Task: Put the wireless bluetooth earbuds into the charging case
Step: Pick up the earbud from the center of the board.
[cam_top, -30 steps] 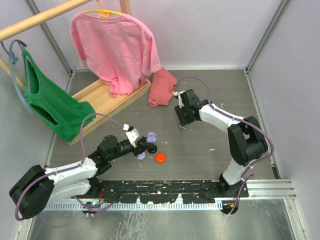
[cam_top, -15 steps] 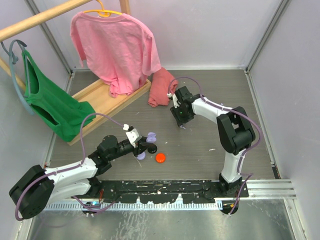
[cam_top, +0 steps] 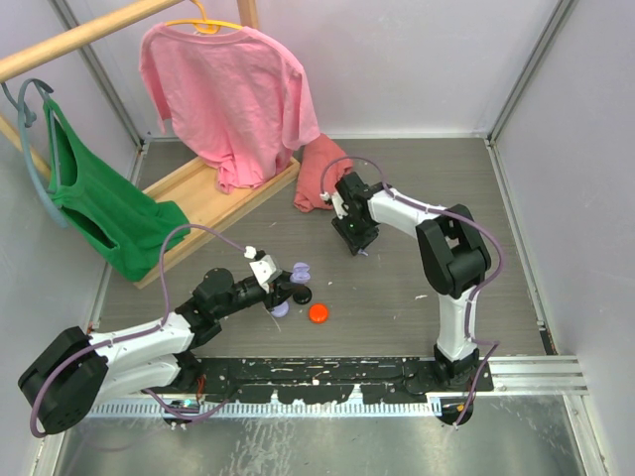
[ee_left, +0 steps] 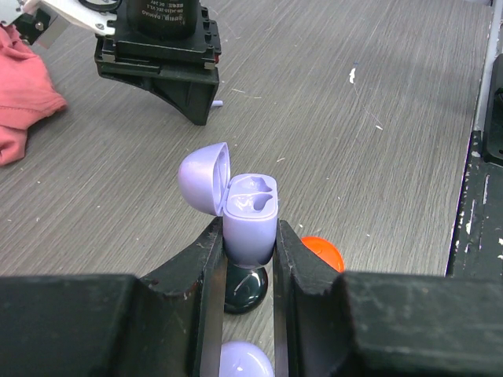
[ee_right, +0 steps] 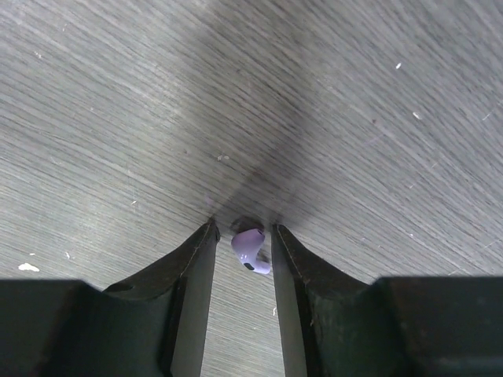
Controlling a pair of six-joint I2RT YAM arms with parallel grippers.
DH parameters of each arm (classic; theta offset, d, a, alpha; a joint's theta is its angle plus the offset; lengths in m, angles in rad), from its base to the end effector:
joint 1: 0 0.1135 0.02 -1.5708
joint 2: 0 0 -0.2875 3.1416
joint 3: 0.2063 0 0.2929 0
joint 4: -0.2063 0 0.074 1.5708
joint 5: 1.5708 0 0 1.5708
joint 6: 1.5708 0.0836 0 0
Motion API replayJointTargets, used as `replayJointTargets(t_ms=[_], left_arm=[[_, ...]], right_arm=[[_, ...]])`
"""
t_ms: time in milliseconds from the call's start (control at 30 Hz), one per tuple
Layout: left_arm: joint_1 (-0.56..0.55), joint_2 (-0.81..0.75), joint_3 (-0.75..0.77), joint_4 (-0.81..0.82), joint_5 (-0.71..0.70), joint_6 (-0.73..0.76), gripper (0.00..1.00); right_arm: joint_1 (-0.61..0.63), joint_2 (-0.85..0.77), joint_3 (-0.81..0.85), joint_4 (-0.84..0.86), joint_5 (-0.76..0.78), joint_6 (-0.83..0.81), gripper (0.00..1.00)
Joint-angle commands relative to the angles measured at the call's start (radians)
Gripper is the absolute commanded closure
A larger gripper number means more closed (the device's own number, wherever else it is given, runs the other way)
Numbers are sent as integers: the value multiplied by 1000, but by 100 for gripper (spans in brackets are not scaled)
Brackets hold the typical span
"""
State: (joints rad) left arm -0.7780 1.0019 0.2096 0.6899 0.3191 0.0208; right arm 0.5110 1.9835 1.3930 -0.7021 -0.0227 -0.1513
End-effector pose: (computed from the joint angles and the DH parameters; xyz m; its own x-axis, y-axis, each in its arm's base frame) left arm 0.1680 -0.2024 0.1781 -0.0543 0.0812 -0.9952 0.8900 0.4557 -0.0114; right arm 0.3917 0.2218 0.1156 -0.7546 -0.5958 -0.2748 -0.6151 0.7882 -0.0198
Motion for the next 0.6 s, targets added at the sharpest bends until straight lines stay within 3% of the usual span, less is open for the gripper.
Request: replayJointTargets(t_ms=[0,567], left_arm=[[-1,-1,45,48,18,23,100],[-2,0,47,47,24,22,100]], right_arm=[[16,17,39,-49,23,-24,60],[20,17,22,-97,41,-30,71]])
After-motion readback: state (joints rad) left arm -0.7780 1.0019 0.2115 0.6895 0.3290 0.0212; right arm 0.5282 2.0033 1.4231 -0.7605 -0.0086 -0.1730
